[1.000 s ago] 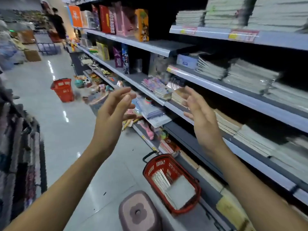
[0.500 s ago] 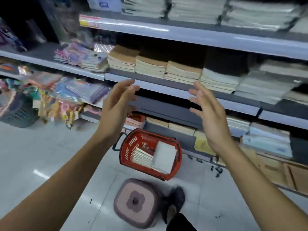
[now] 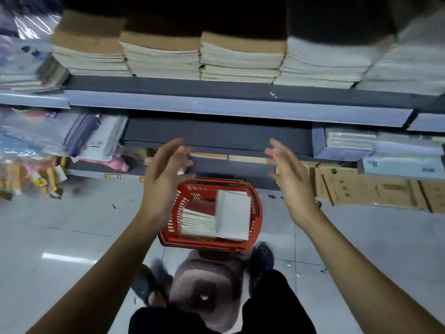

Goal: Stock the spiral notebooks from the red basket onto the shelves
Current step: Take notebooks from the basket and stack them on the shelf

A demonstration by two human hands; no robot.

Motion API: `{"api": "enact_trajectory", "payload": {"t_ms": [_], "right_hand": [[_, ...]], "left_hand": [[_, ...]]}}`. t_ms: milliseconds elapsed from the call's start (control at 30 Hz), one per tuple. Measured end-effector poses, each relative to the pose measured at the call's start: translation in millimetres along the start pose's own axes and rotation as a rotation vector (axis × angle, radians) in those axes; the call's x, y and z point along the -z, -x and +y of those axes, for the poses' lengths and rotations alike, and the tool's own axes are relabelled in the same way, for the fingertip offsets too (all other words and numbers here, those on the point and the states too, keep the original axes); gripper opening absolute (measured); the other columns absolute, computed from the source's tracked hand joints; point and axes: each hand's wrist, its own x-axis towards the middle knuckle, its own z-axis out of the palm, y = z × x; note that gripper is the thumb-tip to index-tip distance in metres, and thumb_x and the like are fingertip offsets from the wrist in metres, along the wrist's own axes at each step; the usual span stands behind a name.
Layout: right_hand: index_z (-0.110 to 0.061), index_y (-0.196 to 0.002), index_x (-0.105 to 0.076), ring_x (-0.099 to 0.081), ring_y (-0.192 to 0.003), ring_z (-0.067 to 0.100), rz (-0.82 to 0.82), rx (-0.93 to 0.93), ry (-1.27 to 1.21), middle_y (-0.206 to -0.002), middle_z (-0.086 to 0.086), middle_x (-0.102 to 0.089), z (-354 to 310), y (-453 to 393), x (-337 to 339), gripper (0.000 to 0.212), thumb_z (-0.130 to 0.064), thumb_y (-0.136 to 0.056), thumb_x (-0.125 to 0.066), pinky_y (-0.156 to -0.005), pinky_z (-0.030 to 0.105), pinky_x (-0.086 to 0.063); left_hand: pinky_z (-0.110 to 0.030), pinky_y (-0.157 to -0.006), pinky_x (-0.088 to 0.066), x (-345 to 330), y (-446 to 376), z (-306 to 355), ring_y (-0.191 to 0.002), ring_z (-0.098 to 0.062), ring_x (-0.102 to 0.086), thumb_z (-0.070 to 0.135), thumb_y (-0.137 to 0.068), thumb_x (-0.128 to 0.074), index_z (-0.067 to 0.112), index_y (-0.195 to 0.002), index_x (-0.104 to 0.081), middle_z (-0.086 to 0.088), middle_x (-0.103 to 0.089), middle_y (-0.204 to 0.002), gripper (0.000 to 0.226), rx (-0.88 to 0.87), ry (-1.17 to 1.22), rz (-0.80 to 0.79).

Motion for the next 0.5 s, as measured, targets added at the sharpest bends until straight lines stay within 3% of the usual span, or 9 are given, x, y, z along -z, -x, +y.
{"api": "enact_trajectory", "payload": {"t_ms": [100, 233, 367, 500], "right_hand": [[-0.047, -0.134, -0.052, -0.050, -0.133, 0.008, 0.068, -0.048, 0.027, -0.143, -0.012, -0.056, 61, -19, -29, 0.053, -0.069, -0.086, -0.044, -0.115, 0.046, -0.039], [-0.038, -0.138, -0.052, -0.050, -0.134, 0.009, 0.172, -0.069, 0.021, -0.144, -0.009, -0.055, 167, -50, -75, 0.041, -0.051, -0.100, -0.046, -0.116, 0.044, -0.037], [-0.027, -0.140, -0.055, -0.052, -0.133, 0.011, 0.277, -0.132, 0.023, -0.142, -0.006, -0.058, 274, -70, -112, 0.057, -0.058, -0.092, -0.053, -0.116, 0.046, -0.038], [-0.035, -0.135, -0.059, -0.056, -0.122, 0.005, 0.282, -0.215, 0.115, -0.136, -0.013, -0.061, 359, -88, -130, 0.046, -0.057, -0.095, -0.051, -0.111, 0.039, -0.042]], "left_hand": [[-0.048, -0.091, -0.057, 15, -35, -62, -0.114, -0.031, -0.066, 0.040, -0.092, -0.065, 0.032, -0.114, -0.068, -0.004, -0.069, -0.123, 0.024, 0.057, -0.001, -0.077], [-0.036, -0.083, -0.059, 32, -90, -161, -0.104, -0.020, -0.066, 0.040, -0.087, -0.069, 0.027, -0.112, -0.068, -0.011, -0.064, -0.131, 0.028, 0.053, 0.005, -0.187], [-0.043, -0.086, -0.058, 44, -132, -267, -0.102, -0.020, -0.066, 0.035, -0.090, -0.065, 0.029, -0.112, -0.067, -0.012, -0.064, -0.131, 0.023, 0.079, 0.043, -0.219], [-0.043, -0.087, -0.058, 38, -161, -357, -0.104, -0.022, -0.065, 0.022, -0.099, -0.058, 0.023, -0.117, -0.065, -0.013, -0.065, -0.128, 0.019, 0.106, 0.031, -0.257]]}}
